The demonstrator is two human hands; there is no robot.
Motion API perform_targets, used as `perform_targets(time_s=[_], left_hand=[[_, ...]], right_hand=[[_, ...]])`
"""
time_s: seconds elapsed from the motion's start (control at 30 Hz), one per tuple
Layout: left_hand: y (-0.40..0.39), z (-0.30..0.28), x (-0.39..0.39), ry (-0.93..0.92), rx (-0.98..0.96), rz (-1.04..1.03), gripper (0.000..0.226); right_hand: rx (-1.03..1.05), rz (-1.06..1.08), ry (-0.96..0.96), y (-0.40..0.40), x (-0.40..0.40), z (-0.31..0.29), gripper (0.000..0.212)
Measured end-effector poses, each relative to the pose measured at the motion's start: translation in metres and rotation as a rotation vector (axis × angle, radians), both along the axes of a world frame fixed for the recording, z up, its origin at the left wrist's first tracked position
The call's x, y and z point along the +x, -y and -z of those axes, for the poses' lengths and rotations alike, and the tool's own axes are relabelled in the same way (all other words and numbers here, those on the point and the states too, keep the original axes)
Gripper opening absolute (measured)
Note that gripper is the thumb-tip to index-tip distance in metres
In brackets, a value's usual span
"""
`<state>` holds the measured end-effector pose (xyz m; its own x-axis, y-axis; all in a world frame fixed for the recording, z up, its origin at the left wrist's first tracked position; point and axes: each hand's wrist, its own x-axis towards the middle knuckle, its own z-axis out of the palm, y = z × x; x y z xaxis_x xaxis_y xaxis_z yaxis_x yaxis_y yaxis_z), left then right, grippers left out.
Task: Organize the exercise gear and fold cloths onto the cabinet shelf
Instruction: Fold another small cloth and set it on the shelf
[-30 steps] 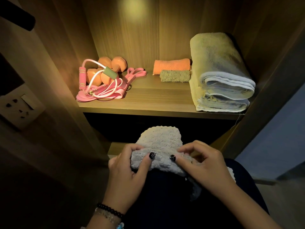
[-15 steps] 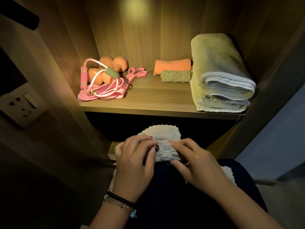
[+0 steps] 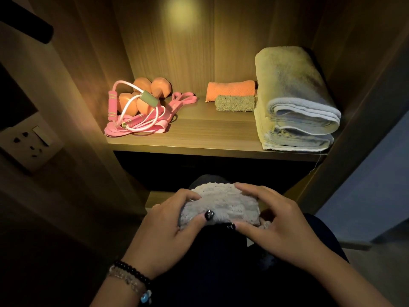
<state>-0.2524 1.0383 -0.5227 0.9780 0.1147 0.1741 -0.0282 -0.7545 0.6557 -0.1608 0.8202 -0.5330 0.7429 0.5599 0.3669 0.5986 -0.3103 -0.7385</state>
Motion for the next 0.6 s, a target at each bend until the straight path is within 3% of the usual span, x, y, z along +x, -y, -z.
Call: perform_targets(time_s=[0.07,0.2,0.3,0.37,0.47,0.53,0.6], left_hand=[[0.0,-0.002,0.007,-0.027,-0.021,-0.024,0.03],[0.003,-0.003,0.026,-0.1,-0.01,-0.172,0.037],[0.006,0.0,0.041,-0.139,0.011,-0.309,0.04],[0.007,0.003,0.049,-0.101,0.102,-0.361,0.038],[0.009,0.003,0.053,0.104,0.257,-0.295,0.027],[0.009,0.005,0.053,0.233,0.316,-0.138,0.024],[0.01,0.008,0.05,0.255,0.236,-0.033,0.025]], right_hand=[[0.005,0.007,-0.027,-0.002,0.0,0.002,0.05],[0.058,0.046,-0.362,-0.012,0.007,0.009,0.022],[0.116,0.106,-0.482,-0.021,0.012,0.014,0.023],[0.13,0.154,-0.56,-0.026,0.018,0.016,0.034],[0.108,0.232,-0.627,-0.03,0.026,0.018,0.075],[0.087,0.296,-0.636,-0.03,0.029,0.016,0.079],[0.044,0.365,-0.64,-0.027,0.031,0.015,0.073]])
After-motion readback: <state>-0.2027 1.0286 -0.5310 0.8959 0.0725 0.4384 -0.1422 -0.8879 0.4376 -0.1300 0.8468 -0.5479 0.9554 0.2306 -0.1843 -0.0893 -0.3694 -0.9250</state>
